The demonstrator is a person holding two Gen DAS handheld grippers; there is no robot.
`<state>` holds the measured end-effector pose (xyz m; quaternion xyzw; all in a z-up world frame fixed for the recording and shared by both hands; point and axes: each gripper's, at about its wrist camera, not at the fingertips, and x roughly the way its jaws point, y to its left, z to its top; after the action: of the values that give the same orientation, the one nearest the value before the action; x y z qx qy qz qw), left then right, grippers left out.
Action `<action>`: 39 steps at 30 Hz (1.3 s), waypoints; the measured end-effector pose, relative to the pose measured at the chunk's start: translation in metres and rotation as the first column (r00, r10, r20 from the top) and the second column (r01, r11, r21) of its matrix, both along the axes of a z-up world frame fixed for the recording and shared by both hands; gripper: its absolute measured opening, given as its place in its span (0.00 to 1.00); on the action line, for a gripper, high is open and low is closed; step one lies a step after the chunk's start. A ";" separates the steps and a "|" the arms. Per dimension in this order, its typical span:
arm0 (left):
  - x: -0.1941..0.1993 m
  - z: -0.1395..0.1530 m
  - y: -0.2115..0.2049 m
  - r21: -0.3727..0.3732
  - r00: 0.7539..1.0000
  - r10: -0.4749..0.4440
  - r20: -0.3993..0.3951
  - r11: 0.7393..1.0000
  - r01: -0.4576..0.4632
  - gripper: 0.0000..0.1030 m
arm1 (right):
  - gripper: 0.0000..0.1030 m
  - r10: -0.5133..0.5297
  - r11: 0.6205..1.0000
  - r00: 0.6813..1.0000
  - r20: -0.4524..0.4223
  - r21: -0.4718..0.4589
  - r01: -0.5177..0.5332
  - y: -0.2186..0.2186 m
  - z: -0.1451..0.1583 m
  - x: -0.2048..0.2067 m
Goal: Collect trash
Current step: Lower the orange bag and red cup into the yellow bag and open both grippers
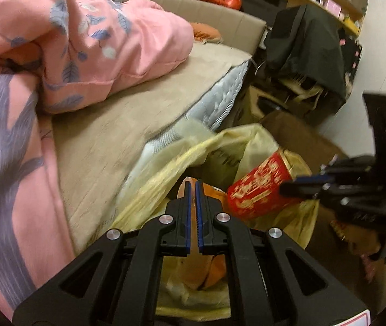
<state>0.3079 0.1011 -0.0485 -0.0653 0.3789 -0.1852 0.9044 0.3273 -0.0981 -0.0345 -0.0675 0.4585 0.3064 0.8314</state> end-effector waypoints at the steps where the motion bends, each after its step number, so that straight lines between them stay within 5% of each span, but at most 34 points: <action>1: 0.002 0.003 -0.001 -0.012 1.000 0.001 0.010 1.000 -0.001 0.03 | 0.04 -0.003 1.000 1.000 0.004 0.006 0.003 -0.002 0.002 0.001; 7: 0.014 -0.003 -0.015 0.003 1.000 0.005 -0.006 1.000 -0.005 0.03 | 0.04 -0.016 0.997 1.000 -0.012 0.069 0.017 -0.011 0.007 0.010; 13: 0.011 -0.028 -0.021 0.083 0.997 0.005 -0.079 0.997 0.001 0.03 | 0.04 0.021 1.000 0.996 -0.087 0.003 -0.021 0.001 -0.026 0.009; 19: 0.015 -0.021 -0.007 0.009 0.996 0.047 -0.070 0.999 -0.047 0.03 | 0.04 0.027 0.998 0.998 -0.062 -0.056 -0.031 0.009 -0.032 0.005; 22: 0.017 -0.013 -0.001 -0.025 0.996 0.065 -0.060 0.997 -0.067 0.11 | 0.05 0.019 0.997 1.000 -0.025 -0.073 -0.021 0.009 -0.023 0.003; 25: 0.014 -0.004 0.001 -0.032 0.996 0.077 -0.035 0.996 -0.078 0.32 | 0.06 0.003 0.997 1.000 -0.013 -0.073 -0.004 0.005 -0.016 0.002; 29: 0.006 0.008 0.009 -0.095 0.995 0.093 -0.024 0.991 -0.095 0.52 | 0.31 -0.023 0.993 0.999 0.032 -0.112 0.026 -0.002 -0.007 -0.007; 31: -0.002 0.015 0.012 -0.120 0.994 0.112 -0.015 0.986 -0.113 0.57 | 0.33 -0.039 0.992 0.998 0.039 -0.121 0.043 -0.008 -0.004 -0.013; 39: -0.058 0.051 -0.008 -0.045 0.972 0.201 0.120 0.979 -0.197 0.79 | 0.37 -0.176 0.981 0.971 0.159 -0.058 0.187 -0.065 0.044 -0.059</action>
<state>0.2503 0.0932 0.0027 -0.1063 0.3106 -0.1036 0.9389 0.2684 -0.1626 0.0100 -0.0785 0.4083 0.2061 0.8858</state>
